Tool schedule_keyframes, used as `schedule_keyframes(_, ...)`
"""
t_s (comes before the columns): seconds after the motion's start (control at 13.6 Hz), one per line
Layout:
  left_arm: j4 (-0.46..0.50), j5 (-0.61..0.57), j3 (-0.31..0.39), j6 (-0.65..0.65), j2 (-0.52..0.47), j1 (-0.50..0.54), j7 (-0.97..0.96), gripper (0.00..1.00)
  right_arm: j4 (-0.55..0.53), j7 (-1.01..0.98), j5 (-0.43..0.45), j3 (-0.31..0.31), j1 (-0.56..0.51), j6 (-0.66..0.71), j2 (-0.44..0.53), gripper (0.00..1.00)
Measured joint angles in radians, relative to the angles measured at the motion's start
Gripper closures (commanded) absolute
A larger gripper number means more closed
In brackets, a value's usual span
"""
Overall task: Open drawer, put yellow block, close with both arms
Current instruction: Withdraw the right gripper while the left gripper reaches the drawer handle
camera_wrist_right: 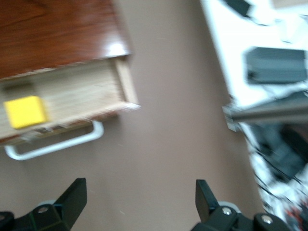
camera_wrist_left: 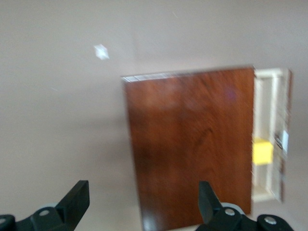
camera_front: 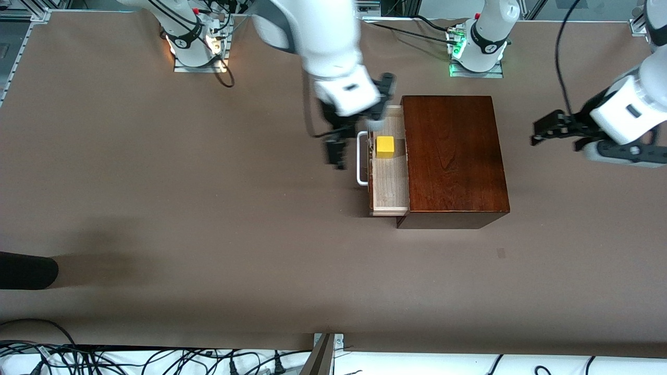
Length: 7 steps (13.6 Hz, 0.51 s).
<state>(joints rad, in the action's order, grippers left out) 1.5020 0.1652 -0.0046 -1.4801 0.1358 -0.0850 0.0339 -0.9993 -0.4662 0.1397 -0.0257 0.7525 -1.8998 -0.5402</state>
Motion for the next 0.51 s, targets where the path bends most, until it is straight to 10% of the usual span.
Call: schedule_keyframes(0.51,-0.01,0.048,-0.075,-0.006,0.103,-0.136,0.499,0.0,-0.326,0.098,-0.211,-0.016,-0.375,0.087,0.307,0.0)
